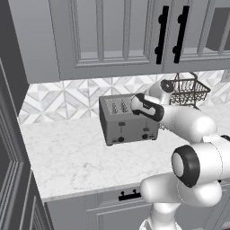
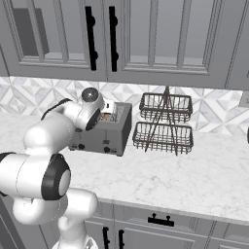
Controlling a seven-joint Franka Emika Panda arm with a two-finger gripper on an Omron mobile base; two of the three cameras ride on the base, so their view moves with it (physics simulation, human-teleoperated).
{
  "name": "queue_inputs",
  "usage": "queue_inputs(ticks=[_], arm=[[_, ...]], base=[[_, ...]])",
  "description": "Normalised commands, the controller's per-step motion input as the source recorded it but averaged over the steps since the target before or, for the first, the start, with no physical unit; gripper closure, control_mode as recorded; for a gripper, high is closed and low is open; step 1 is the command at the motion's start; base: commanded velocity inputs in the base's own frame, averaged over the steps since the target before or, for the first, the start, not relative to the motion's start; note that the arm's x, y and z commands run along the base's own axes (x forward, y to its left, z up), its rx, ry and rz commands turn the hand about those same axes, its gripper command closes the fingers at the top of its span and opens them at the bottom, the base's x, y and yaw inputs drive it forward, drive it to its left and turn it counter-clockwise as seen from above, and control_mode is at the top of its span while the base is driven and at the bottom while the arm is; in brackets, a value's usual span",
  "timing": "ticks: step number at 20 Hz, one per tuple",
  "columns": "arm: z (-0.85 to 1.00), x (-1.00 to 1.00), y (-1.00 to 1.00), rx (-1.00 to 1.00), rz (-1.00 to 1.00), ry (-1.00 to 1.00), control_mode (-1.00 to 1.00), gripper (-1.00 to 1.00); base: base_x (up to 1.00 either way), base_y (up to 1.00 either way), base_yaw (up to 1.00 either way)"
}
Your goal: Start the toaster. Once the lever pops up, take the bread to the plate on the dining counter.
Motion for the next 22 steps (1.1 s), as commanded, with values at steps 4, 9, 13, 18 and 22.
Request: queue_inputs(ticks=[4, 9, 13, 18, 22], arm=[[0.0, 0.0, 0.0, 0.0, 0.0, 0.0, -1.0, -1.0], [0.0, 0.0, 0.0, 0.0, 0.0, 0.0, -1.0, -1.0], [0.0, 0.0, 0.0, 0.0, 0.0, 0.0, -1.0, -1.0], [0.0, 0.0, 0.0, 0.0, 0.0, 0.0, -1.0, -1.0], [0.0, 0.0, 0.0, 0.0, 0.0, 0.0, -1.0, -1.0]], base=[[0.0, 0.0, 0.0], [0.0, 0.0, 0.0], [0.0, 0.0, 0.0], [0.0, 0.0, 0.0], [0.0, 0.0, 0.0]])
